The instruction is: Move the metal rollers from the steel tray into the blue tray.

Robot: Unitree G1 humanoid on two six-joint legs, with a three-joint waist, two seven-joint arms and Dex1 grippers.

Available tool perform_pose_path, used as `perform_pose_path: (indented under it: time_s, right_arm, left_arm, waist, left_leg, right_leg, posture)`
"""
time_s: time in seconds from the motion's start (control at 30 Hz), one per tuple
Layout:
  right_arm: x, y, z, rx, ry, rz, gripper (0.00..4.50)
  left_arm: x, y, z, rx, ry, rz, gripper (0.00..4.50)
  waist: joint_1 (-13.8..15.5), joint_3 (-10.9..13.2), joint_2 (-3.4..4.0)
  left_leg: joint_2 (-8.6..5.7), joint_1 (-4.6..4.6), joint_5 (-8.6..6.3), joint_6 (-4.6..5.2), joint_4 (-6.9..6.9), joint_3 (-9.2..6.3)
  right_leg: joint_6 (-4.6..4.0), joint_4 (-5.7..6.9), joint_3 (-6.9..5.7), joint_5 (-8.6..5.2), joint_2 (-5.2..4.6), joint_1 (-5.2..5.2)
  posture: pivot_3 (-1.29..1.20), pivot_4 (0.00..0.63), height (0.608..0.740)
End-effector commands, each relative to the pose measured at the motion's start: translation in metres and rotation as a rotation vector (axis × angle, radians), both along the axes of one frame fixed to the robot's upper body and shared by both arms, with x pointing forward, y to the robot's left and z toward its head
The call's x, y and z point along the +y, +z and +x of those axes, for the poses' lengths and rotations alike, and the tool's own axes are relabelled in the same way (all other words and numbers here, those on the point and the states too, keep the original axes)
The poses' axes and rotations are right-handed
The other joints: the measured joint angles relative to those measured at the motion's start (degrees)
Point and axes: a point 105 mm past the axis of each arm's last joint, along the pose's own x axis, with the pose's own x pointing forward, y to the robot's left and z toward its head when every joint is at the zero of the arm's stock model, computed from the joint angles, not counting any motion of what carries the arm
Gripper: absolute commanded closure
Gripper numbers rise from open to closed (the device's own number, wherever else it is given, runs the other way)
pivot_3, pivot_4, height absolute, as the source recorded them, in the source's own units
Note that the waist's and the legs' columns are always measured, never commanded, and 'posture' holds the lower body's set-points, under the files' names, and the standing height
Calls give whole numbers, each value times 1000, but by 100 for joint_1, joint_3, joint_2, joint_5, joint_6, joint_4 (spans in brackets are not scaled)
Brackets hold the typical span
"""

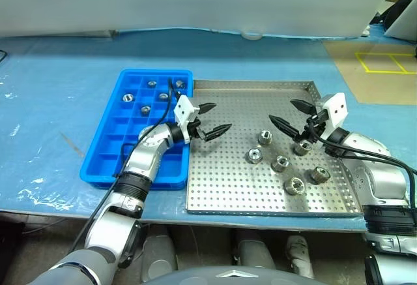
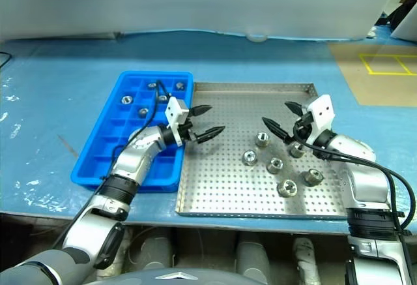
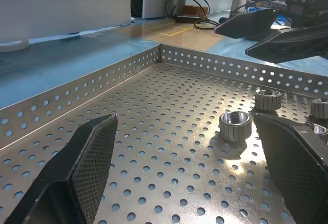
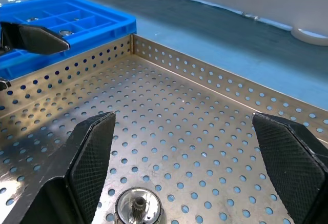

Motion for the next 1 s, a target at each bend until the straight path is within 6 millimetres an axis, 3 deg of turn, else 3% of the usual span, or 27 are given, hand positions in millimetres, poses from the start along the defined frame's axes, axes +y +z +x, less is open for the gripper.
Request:
perform_pose_path:
  time_s: [0.03, 0.43, 1.0]
  right_arm:
    - [2, 12, 1, -52, 16, -10, 0]
    - [-2, 14, 2, -59, 14, -34, 0]
    - [-11, 12, -5, -66, -29, -75, 0]
  left_arm:
    - [-4, 8, -3, -31, -10, -5, 29]
    - [-5, 9, -3, -28, -15, -4, 29]
    - [-33, 1, -14, 22, -184, 84, 29]
  waist:
    - [0, 0, 0]
    - [-4, 0, 1]
    - [-6, 0, 1]
  left_leg:
    - [0, 0, 0, 0, 0, 0]
    - [0, 0, 0, 0, -4, 1]
    - [-2, 0, 0, 0, -13, 5]
  right_leg:
    - [0, 0, 0, 0, 0, 0]
    - [0, -3, 0, 0, 0, -2]
    - [1, -12, 1, -1, -1, -3]
  posture:
    - [-74, 150, 740]
    - [-90, 150, 740]
    - [-154, 150, 740]
